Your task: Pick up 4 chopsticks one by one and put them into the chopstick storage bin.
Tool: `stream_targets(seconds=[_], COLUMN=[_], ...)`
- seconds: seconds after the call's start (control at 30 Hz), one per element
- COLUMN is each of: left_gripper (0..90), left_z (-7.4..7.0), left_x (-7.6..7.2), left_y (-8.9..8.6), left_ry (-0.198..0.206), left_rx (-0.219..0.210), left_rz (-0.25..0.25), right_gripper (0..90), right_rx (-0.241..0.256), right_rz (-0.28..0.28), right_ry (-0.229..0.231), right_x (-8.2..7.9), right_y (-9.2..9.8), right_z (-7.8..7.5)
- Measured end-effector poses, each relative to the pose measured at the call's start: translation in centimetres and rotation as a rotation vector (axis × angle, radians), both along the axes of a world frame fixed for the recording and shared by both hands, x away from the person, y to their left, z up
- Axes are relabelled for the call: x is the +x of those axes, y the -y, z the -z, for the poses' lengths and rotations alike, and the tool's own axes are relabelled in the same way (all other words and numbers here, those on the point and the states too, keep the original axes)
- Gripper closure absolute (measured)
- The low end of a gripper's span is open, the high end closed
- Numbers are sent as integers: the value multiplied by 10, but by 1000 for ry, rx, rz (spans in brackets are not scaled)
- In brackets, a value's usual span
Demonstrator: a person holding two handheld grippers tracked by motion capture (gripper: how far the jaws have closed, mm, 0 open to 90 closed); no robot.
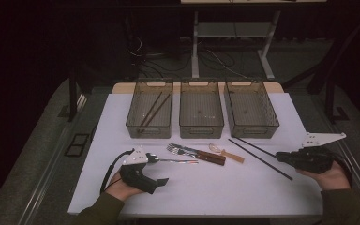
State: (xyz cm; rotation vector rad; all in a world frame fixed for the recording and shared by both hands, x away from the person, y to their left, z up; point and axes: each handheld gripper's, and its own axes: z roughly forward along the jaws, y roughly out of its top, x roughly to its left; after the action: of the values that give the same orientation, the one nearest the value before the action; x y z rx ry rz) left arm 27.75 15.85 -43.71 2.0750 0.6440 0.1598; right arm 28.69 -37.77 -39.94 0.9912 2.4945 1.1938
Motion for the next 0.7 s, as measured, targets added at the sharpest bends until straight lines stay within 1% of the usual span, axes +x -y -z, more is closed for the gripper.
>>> stream_targets(seconds=[0.13,0.3,0.43,0.53,0.6,0.63,0.7], left_gripper=[0,0,0,0,0,0,0], left_z=[0,1,1,1,0,0,0], left_x=[0,0,0,1,0,-1,-1], left_y=[1,1,1,0,0,1,1], left_ry=[0,0,6,8,17,19,20], left_rx=[-1,3,6,2,6,-4,-3], left_rz=[-6,-16,-18,-27,-26,-30,-27], right_gripper=[851,851,851,851,851,851,851], right_rx=[23,44,83,91,99,102,112], right_rz=[-13,-20,-32,-37,-35,-36,-38], right_ry=[6,26,30,35,39,39,40], right_x=[-1,-2,-2,-1,1,1,2], right_y=[-4,-12,-17,-22,-26,-28,-32], right_z=[-3,-7,-11,-15,-17,-19,-22])
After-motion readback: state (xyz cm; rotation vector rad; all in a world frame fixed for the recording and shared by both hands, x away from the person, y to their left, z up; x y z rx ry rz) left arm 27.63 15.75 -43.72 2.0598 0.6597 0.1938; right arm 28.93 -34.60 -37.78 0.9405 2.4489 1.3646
